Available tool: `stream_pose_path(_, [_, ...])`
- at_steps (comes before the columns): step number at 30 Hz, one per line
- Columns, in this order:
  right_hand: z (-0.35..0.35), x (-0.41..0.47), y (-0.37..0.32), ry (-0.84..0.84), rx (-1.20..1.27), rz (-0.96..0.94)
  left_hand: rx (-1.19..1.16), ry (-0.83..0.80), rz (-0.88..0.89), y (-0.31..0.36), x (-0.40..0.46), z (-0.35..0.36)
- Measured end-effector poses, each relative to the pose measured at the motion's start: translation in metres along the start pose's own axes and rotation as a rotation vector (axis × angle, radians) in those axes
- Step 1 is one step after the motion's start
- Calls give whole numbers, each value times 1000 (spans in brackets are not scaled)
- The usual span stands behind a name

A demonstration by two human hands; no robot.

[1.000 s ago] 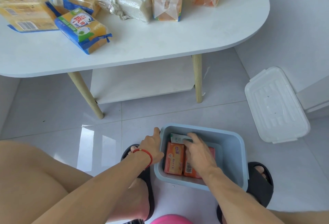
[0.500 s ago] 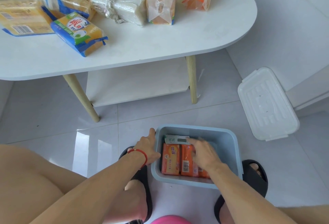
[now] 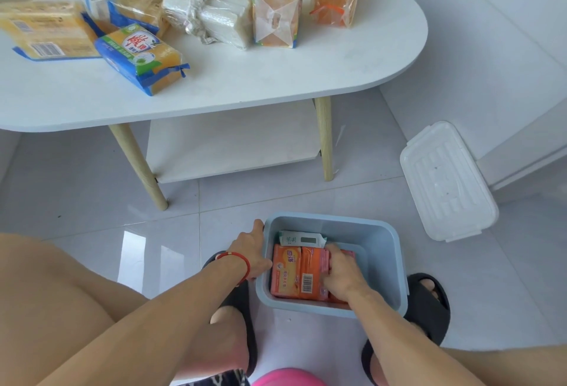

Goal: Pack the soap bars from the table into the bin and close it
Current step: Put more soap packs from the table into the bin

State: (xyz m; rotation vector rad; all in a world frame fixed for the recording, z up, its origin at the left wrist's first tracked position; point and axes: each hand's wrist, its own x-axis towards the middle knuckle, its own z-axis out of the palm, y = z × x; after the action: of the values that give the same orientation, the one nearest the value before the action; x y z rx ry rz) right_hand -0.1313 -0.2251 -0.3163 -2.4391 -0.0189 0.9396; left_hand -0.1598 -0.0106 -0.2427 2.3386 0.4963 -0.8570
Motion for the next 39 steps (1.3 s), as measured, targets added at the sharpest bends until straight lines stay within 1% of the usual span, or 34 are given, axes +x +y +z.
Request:
stream_pose_path(3, [-8, -3, -6, -53, -53, 16, 4, -16, -14, 3, -2, -2])
stream_pose_path(6, [-23, -9, -31, -89, -209, 26, 130, 1, -18, 11, -9, -11])
stream_pose_path(7, [-30, -12, -44, -104, -230, 4, 185, 37, -11, 17, -13, -16])
stream_pose_path(9, [-49, -22, -77, -143, -208, -94, 283, 167, 28, 32, -25, -37])
stream_pose_path(11, [-72, -36, -117, -194, -111, -225, 344, 334, 86, 47, -42, -70])
stream_pose_path(12, [-84, -45, -137, -202, -48, -299, 323, 426, 116, 53, -52, -88])
stream_pose_path(13, [-97, -55, -161, -178, 9, -394, 270, 533, 150, 57, -64, -111])
stream_pose_path(14, [-109, -65, -182, -119, 64, -489, 200, 637, 189, 60, -76, -132])
stream_pose_path(17, [-140, -82, -246, 158, 208, -766, 70, 948, 270, 59, -99, -200])
stream_pose_path(19, [-151, -80, -283, 319, 241, -870, 53, 1082, 267, 52, -102, -239])
stream_pose_path(20, [-155, -75, -299, 373, 228, -894, 61, 1108, 250, 46, -100, -254])
stream_pose_path(21, [-158, -69, -315, 400, 186, -903, 97, 1120, 232, 40, -95, -265])
stream_pose_path(23, [-160, -54, -344, 358, 38, -880, 171, 1100, 181, 26, -81, -279])
stream_pose_path(25, [-154, -42, -368, 263, -37, -837, 76, 1048, 186, 18, -69, -284])
stream_pose_path(26, [-149, -38, -375, 230, -29, -814, -4, 1039, 196, 18, -65, -285])
stream_pose_path(28, [-138, -33, -383, 230, 20, -778, -125, 1066, 185, 17, -61, -289])
stream_pose_path(31, [-132, -26, -387, 269, 135, -736, -128, 1096, 158, 12, -58, -297])
stream_pose_path(33, [-132, -20, -393, 222, 140, -746, -169, 1053, 137, 8, -56, -301])
stream_pose_path(35, [-132, -16, -401, 178, 130, -740, -282, 1025, 115, 2, -54, -303])
stream_pose_path(39, [-135, -12, -412, 111, 173, -658, -514, 948, 34, -14, -52, -313])
